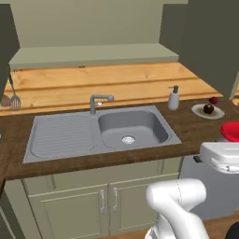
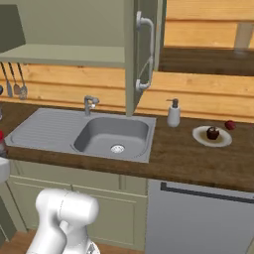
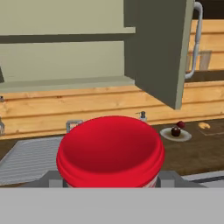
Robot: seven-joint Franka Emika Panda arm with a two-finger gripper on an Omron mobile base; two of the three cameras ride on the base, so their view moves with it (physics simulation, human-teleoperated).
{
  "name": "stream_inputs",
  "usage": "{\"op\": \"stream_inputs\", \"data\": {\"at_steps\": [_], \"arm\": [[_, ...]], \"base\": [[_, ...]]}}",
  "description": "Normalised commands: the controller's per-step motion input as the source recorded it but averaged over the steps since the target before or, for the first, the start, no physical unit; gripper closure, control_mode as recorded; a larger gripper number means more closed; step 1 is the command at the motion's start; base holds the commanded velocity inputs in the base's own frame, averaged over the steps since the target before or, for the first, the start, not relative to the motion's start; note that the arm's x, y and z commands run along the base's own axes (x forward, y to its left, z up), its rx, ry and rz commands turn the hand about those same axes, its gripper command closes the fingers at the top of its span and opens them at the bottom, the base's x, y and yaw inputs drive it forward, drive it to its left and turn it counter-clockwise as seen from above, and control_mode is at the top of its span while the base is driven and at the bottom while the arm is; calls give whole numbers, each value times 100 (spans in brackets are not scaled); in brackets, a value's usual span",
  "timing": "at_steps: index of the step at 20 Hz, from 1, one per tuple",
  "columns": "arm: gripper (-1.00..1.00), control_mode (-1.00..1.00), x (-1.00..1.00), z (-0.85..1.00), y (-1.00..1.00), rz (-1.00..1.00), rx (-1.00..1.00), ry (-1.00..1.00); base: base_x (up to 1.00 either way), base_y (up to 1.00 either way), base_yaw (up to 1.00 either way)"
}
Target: From the different types of pastries on the counter, select a croissant and place it on the cutting board. Then retrieve a jar of jam from the cabinet and place it alongside the croissant on the cutting board.
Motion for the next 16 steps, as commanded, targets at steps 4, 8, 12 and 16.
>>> {"op": "stream_inputs", "data": {"at_steps": [4,8,12,16], "arm": [[100,100,0,0,0,0,0,0],[100,100,0,0,0,0,0,0],[100,100,0,0,0,0,0,0],[100,100,0,0,0,0,0,0]], "base": [[-2,-96,1],[-19,-100,1],[-6,-100,0],[-1,-100,0]]}}
